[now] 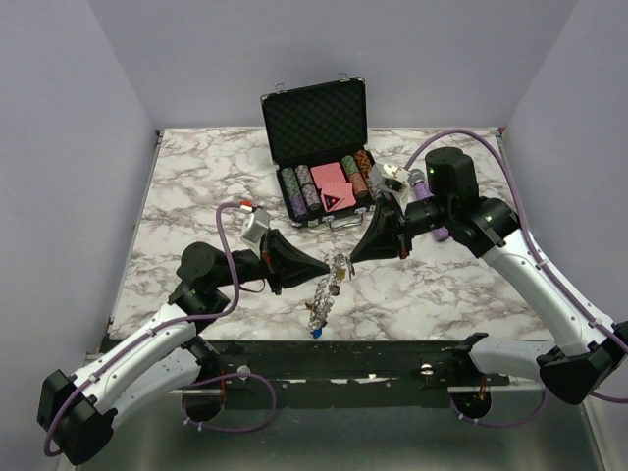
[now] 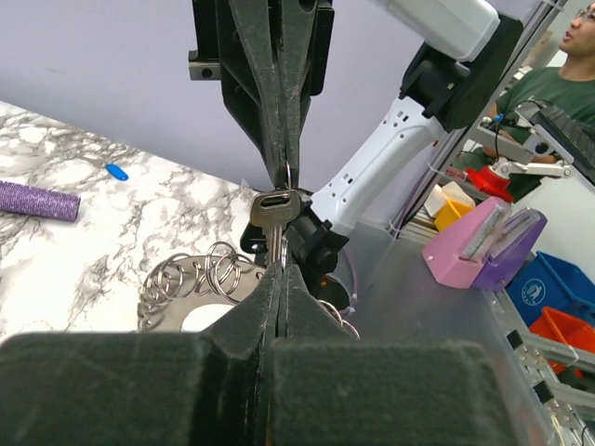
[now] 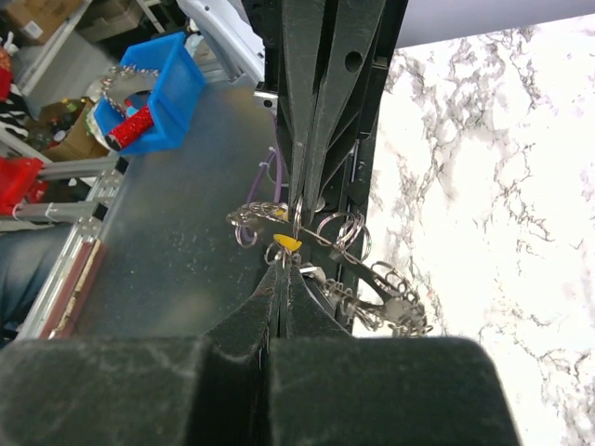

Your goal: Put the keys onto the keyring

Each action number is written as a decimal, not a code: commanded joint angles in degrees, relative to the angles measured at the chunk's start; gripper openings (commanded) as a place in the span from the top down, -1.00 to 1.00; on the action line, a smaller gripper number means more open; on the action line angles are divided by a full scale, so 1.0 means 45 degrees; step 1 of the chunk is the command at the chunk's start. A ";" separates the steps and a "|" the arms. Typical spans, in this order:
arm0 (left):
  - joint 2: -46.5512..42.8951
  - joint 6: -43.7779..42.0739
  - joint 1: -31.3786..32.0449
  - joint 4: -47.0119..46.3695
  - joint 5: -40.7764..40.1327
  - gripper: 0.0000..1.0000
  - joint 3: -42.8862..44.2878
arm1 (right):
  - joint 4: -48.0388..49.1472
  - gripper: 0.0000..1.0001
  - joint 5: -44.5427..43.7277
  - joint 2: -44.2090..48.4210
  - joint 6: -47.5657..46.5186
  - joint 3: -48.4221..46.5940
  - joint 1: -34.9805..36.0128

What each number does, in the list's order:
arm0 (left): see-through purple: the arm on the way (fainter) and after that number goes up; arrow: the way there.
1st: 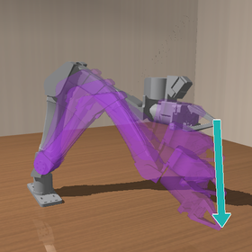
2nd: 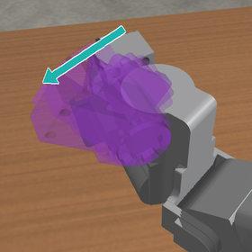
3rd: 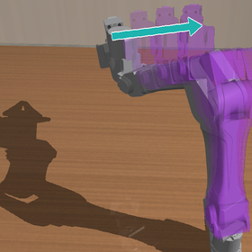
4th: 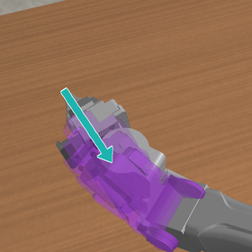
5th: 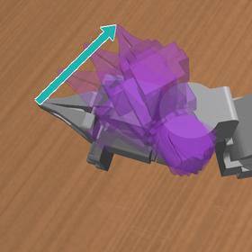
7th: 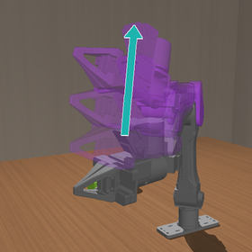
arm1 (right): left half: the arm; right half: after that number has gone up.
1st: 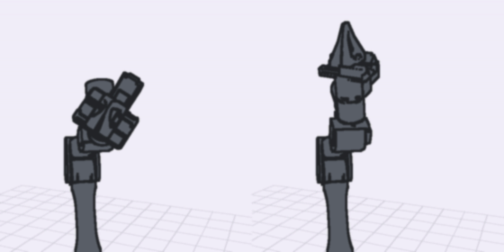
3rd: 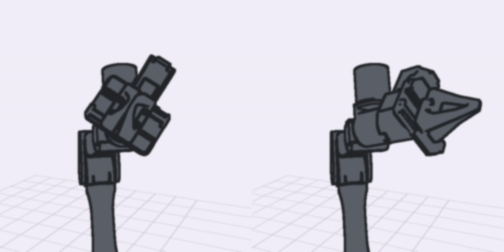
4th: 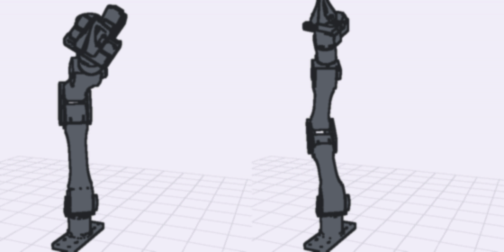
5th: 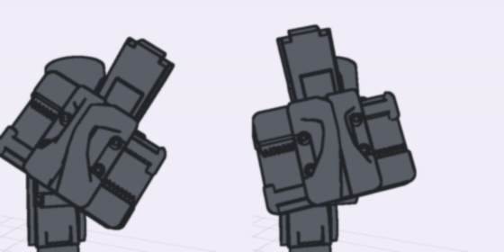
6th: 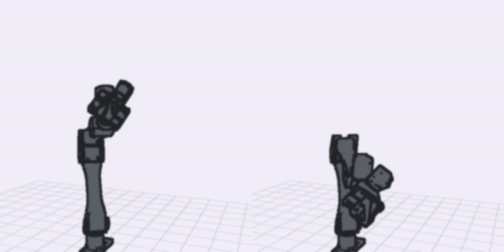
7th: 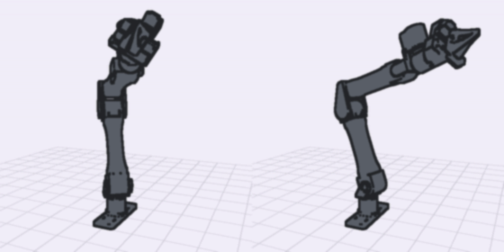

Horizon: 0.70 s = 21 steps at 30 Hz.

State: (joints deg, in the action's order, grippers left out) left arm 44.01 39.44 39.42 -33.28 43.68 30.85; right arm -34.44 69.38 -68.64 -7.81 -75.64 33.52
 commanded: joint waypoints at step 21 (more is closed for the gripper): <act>0.1099 0.0981 -0.0088 -0.2566 0.0078 1.00 0.0117 | 0.1031 0.99 -0.0653 -0.0078 0.0193 0.0734 0.0247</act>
State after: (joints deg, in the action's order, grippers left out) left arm 48.90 42.28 39.33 -40.05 44.01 31.07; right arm -31.86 68.01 -68.71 -7.79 -72.55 34.24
